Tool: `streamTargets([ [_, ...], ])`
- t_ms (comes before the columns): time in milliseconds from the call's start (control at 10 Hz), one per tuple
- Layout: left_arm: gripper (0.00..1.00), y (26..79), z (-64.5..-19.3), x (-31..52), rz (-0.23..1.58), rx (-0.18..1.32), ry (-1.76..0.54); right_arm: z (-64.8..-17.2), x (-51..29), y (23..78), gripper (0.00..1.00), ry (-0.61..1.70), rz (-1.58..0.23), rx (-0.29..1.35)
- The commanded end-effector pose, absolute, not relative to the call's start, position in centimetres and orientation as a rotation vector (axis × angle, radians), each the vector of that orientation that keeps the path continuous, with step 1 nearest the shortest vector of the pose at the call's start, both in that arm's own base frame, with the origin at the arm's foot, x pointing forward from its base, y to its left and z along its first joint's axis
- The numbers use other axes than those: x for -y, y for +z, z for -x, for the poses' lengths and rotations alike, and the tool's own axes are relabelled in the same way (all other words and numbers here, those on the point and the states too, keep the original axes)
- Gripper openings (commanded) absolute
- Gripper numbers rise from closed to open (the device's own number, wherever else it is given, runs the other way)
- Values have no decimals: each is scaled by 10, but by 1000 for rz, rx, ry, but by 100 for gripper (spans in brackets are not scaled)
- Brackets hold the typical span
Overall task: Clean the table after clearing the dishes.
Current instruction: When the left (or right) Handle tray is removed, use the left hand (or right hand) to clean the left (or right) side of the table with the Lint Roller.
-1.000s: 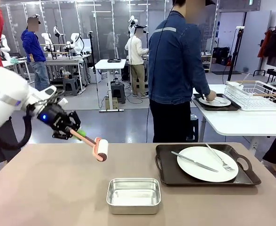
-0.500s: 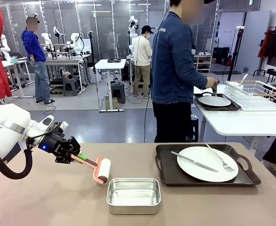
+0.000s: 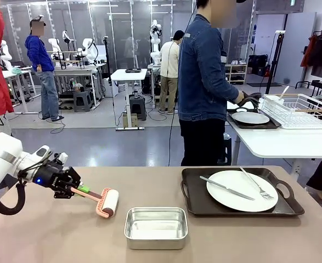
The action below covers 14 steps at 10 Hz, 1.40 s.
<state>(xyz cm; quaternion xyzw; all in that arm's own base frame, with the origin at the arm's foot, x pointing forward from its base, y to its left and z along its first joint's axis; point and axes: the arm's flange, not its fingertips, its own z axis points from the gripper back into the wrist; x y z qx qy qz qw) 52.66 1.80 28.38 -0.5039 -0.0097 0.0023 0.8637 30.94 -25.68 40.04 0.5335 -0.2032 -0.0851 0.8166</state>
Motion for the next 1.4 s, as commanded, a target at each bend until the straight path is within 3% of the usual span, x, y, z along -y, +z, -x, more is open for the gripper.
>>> streamTargets([
  [0, 21, 276, -538, -75, 1099, -13, -64, -308, 256, 404, 100, -180, -1145, 442],
  [200, 21, 270, -530, -137, 1134, -51, -52, -308, 256, 404, 100, -180, -1145, 442],
  [700, 21, 309, -476, -267, 942, -93, 87, -308, 256, 404, 100, -180, -1145, 442],
  [1300, 21, 420, -421, -278, 726, -15, 195, -308, 256, 404, 100, -180, -1145, 442],
])
